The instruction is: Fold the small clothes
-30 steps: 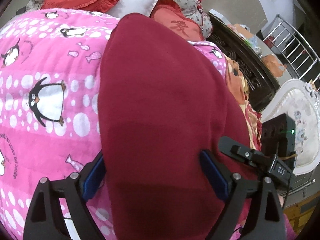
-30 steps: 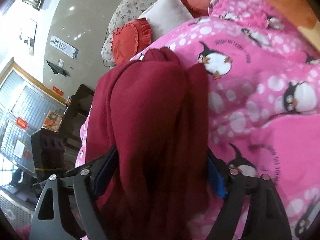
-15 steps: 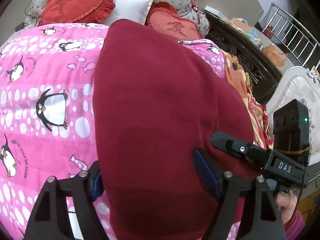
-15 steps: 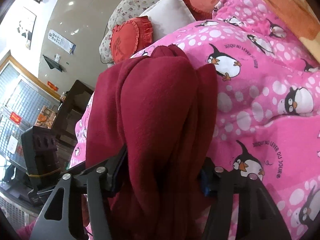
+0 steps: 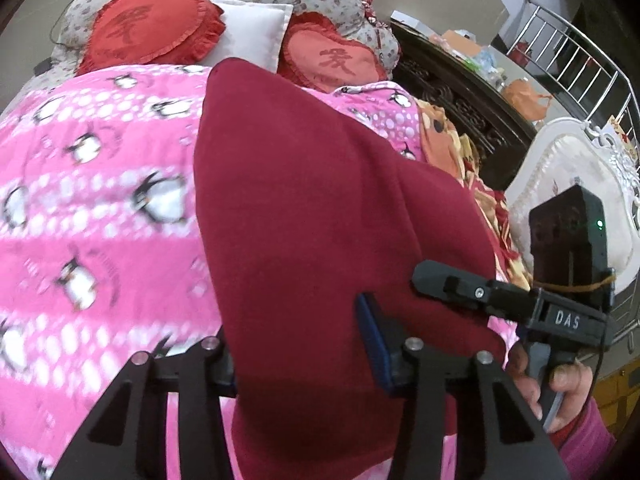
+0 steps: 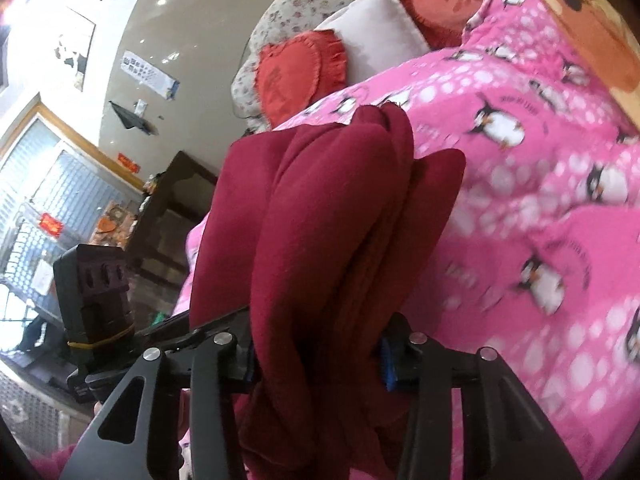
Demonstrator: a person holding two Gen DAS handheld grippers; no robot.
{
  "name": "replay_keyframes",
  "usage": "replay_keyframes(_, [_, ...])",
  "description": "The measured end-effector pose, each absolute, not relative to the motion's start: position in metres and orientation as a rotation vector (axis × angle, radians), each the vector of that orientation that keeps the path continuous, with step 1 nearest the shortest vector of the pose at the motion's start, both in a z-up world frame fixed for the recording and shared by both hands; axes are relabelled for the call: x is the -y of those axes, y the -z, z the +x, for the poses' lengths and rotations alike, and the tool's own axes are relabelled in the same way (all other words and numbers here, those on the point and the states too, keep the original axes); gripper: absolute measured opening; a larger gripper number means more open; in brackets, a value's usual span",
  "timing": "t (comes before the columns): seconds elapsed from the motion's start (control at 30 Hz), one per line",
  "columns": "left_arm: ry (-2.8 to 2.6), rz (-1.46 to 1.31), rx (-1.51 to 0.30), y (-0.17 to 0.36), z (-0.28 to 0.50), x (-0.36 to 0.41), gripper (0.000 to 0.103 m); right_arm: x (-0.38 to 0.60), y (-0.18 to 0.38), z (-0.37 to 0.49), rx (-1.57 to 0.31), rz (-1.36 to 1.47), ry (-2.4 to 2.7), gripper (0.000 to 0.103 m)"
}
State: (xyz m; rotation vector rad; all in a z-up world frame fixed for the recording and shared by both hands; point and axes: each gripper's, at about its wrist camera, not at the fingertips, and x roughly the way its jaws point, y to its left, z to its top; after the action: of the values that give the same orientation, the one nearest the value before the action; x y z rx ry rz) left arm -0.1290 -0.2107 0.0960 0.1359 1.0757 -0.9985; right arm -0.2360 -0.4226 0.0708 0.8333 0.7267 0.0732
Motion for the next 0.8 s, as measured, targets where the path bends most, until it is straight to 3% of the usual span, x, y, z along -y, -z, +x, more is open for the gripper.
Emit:
replay_keyframes(0.17, [0.956, 0.171, -1.097, -0.100, -0.150, 0.160, 0.049, 0.382, -0.065, -0.244, -0.765, 0.875, -0.169, 0.020])
replay_keyframes(0.5, [0.877, 0.139, -1.172, -0.055, -0.174, 0.107, 0.051, 0.327, -0.027, -0.246, -0.929, 0.801, -0.158, 0.024])
replay_keyframes(0.63, [0.831, 0.168, -1.126, -0.057, -0.180, 0.108, 0.063, 0.330, -0.032, -0.256, -0.968, 0.741, -0.095, 0.029])
replay_keyframes(0.67, [0.809, 0.186, -1.113, -0.058, -0.182, 0.108, 0.068, 0.330, -0.037, -0.260, -0.974, 0.715, -0.075, 0.029])
replay_keyframes(0.8, [0.753, 0.201, -1.080, -0.063, -0.186, 0.100, 0.075, 0.310, -0.079, -0.275, -0.930, 0.467, 0.006, 0.025])
